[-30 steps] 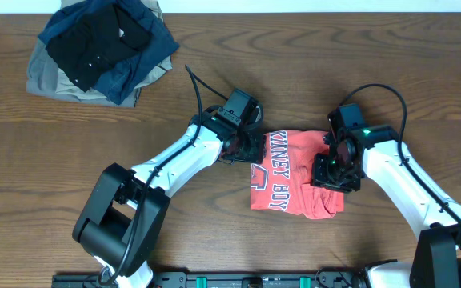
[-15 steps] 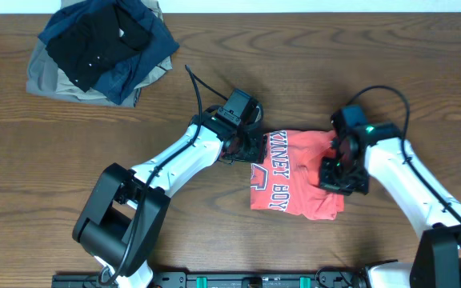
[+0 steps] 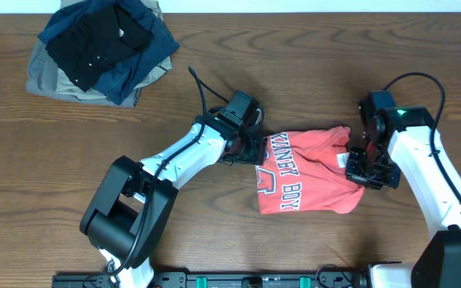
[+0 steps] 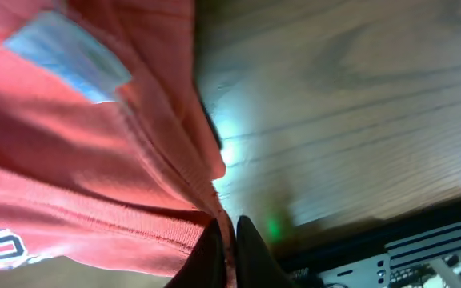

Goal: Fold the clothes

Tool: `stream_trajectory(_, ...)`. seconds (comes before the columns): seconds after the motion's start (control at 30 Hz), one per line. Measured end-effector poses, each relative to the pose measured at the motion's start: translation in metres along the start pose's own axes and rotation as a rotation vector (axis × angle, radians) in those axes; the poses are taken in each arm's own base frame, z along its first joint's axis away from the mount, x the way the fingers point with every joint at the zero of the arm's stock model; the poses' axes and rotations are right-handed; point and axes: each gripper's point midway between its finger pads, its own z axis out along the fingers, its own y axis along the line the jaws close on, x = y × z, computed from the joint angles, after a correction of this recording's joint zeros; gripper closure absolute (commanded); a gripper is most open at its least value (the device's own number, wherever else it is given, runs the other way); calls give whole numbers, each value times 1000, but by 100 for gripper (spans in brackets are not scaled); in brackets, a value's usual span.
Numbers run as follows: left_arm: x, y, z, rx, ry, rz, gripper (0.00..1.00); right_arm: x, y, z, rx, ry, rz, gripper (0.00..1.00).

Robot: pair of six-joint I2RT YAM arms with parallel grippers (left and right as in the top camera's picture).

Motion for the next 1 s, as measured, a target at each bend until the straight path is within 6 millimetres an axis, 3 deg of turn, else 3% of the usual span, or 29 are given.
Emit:
stream_trajectory(0.17, -1, 0, 0, 1, -3, 1, 36, 6, -13, 17, 28, 32, 57, 78)
stream_trajectory(0.3, -1, 0, 0, 1, -3, 1, 36, 7, -16, 18, 42, 33, 64, 75)
stream_trajectory(0.33, -1, 0, 0, 1, -3, 1, 36, 7, -16, 16, 44, 34, 65, 60)
stream_trajectory(0.4, -1, 0, 0, 1, -3, 1, 36, 5, -17, 11, 46, 28, 72, 7)
stream_trajectory(0.43, -1, 0, 0, 1, -2, 1, 36, 2, -16, 6, 40, 18, 73, 1)
stream_trajectory(0.7, -1, 0, 0, 1, -3, 1, 36, -63, 8, -51, -93, -238, 30, 1)
stream_trajectory(0.83, -1, 0, 0, 1, -4, 1, 36, -88, 28, -61, -177, -340, -37, 16)
stream_trajectory(1.0, -1, 0, 0, 1, -3, 1, 36, -95, 45, -52, -236, -319, -95, 35)
